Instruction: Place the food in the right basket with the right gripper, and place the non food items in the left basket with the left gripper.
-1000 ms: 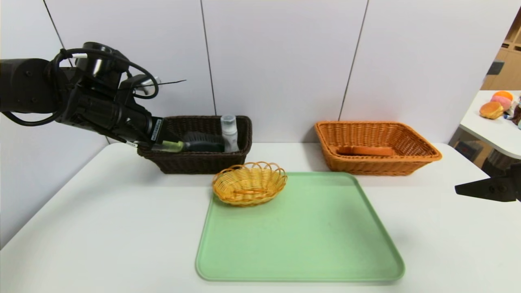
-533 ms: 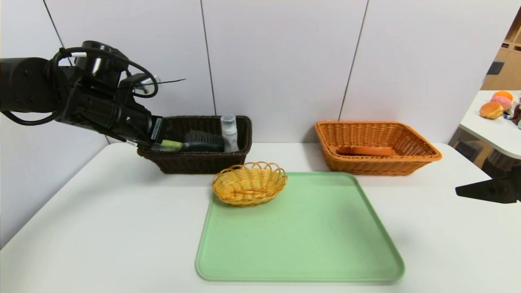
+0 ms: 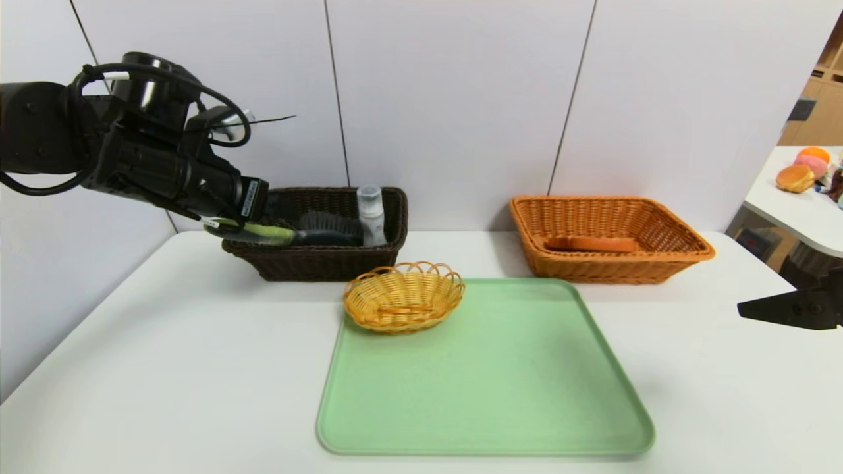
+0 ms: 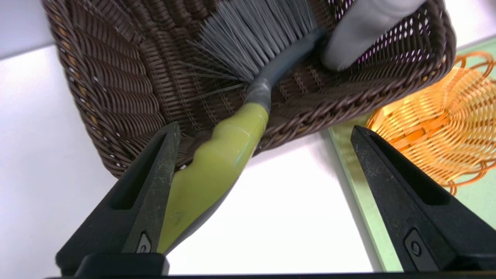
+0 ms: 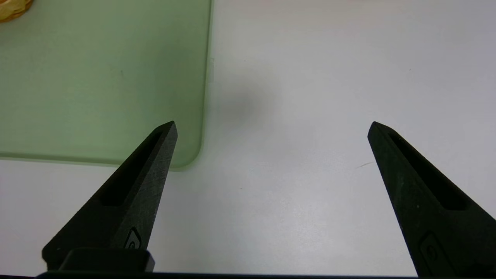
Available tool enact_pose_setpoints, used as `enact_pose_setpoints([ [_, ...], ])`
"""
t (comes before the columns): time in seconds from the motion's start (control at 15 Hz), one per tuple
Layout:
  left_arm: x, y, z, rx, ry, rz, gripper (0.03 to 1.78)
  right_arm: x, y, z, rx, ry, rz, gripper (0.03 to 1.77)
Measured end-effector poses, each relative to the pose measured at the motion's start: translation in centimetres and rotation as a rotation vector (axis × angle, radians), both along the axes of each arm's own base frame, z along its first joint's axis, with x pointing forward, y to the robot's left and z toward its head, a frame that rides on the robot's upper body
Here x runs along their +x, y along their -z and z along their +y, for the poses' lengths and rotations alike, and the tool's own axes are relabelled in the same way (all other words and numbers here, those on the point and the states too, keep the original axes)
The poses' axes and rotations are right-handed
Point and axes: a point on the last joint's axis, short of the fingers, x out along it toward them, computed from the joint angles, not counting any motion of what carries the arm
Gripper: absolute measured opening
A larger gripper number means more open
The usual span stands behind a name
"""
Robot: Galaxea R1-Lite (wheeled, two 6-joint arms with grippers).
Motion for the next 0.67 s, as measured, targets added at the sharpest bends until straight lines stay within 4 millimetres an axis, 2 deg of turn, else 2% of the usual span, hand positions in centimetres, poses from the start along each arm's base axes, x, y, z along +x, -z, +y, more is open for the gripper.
enact_pose_setpoints([
  [0.27,-1.1,-3.0,0.2,0.003,-0.013,-0.097,1.62,0.0,-0.1,0.0,0.002,0.001,-0.004,1.7],
  [0.67,-5.6,-6.4,0.8,0.035,-0.033,-0.181,1.67,-0.2,0.0,-0.1,0.0,0.002,-0.006,1.7],
])
